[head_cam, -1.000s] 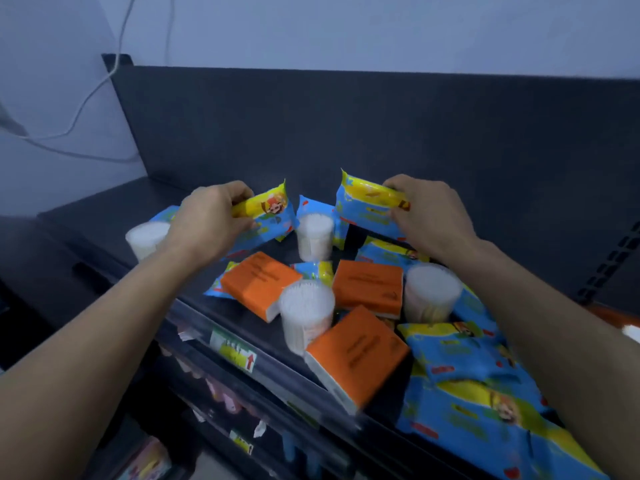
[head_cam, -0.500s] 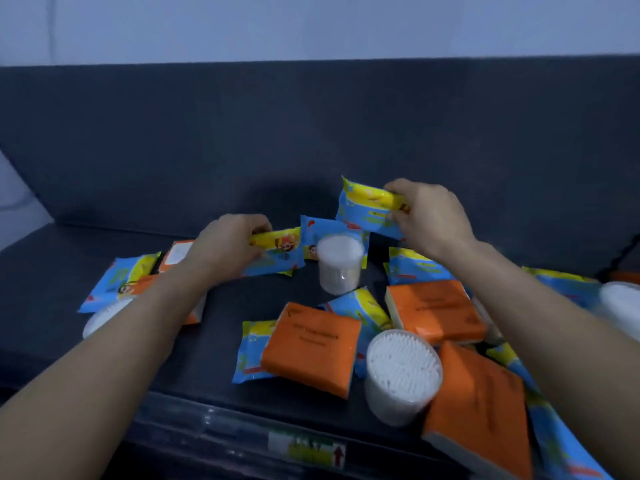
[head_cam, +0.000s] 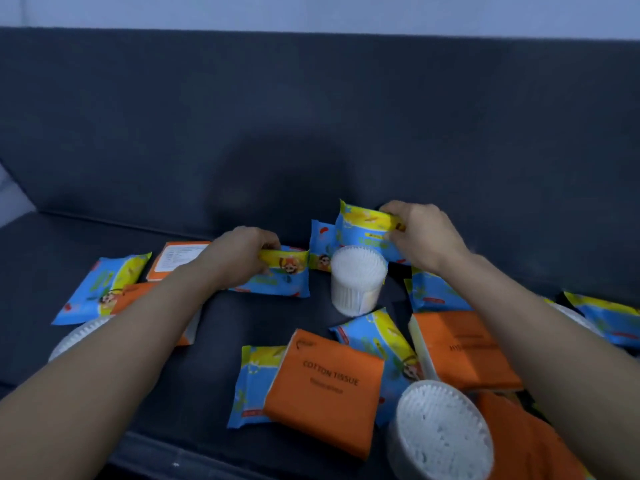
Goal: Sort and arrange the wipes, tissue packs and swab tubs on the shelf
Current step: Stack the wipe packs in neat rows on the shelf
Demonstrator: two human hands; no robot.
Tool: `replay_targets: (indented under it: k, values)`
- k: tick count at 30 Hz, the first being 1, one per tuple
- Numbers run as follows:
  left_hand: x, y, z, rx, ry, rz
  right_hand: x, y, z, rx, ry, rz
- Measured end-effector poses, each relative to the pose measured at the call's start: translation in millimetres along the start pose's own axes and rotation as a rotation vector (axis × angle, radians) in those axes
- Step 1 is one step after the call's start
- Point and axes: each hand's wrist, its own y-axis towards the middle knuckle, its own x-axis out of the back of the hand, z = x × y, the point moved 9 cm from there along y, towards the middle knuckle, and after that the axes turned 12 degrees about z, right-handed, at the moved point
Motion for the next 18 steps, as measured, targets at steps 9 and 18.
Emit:
replay_targets:
  k: [9,18]
  values:
    - [-19.5,42.8,11.8,-0.070,0.195,0.215,-22.3,8.3,3.5,0.008,0.034,0.114]
    - [-28.4,60.0,25.6,-0.152,0.106,0.319,-27.0,7.5,4.8,-0.096,-0.178,0.127]
